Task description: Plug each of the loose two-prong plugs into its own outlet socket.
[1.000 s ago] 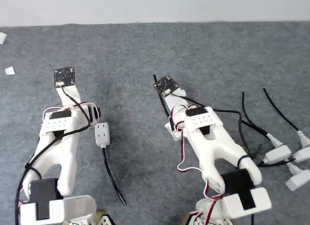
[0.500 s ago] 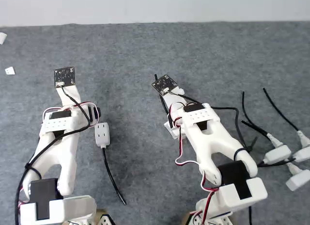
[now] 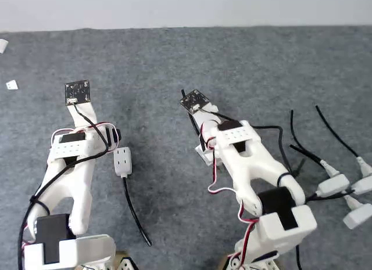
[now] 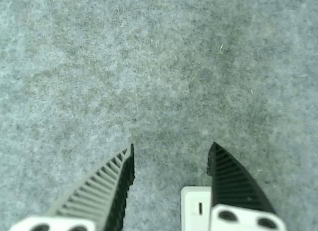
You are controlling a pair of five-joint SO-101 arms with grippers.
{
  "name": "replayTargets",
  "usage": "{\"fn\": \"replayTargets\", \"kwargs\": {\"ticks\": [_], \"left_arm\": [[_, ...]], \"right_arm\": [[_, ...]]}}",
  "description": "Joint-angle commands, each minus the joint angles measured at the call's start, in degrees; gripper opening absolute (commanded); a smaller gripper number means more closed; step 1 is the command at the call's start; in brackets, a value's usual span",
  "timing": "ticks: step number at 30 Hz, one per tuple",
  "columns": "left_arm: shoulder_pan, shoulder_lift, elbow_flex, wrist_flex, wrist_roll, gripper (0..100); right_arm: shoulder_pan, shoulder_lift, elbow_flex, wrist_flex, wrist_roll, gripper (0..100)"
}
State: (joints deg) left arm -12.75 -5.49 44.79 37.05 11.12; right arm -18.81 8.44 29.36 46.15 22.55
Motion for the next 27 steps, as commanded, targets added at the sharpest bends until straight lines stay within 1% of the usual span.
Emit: {"fn": "replayTargets", "kwargs": {"ticks": [1, 3, 5, 10, 12, 16, 19, 23, 27], "left_arm": [[-0.4, -2.0, -0.2, -1.2, -0.4, 23], [-0.4, -2.0, -0.2, -1.2, -0.4, 23], [-0.4, -2.0, -0.2, -1.2, -0.4, 23], [-0.4, -2.0, -0.2, -1.2, -0.4, 23], [-0.4, -2.0, -0.2, -1.2, -0.4, 23], [-0.3, -2.0, -0.3, -1.0, -0.4, 23], [-0.1, -1.9, -0.6, -1.0, -0.3, 23], [0.1, -0.3, -2.1, -0.6, -0.2, 23], [0.0, 6.5, -10.0, 7.8, -0.3, 23]], "right_arm": [[-0.3, 1.9, -6.7, 3.6, 0.7, 7.5], [-0.3, 3.6, -8.9, 5.4, 0.7, 6.3], [-0.2, 4.7, -10.3, 6.5, 0.6, 0.9], [-0.2, 5.1, -10.5, 7.3, 0.4, 0.8], [0.5, 4.5, -10.0, 7.3, -1.9, 0.9], [2.6, -1.7, -7.5, 6.6, -6.2, 0.8], [2.2, -9.6, -3.9, 6.7, -7.7, 0.8], [-2.1, -23.5, 0.5, 6.8, -10.3, 0.8], [-10.5, -34.1, 0.6, 7.3, -10.3, 0.8]]}}
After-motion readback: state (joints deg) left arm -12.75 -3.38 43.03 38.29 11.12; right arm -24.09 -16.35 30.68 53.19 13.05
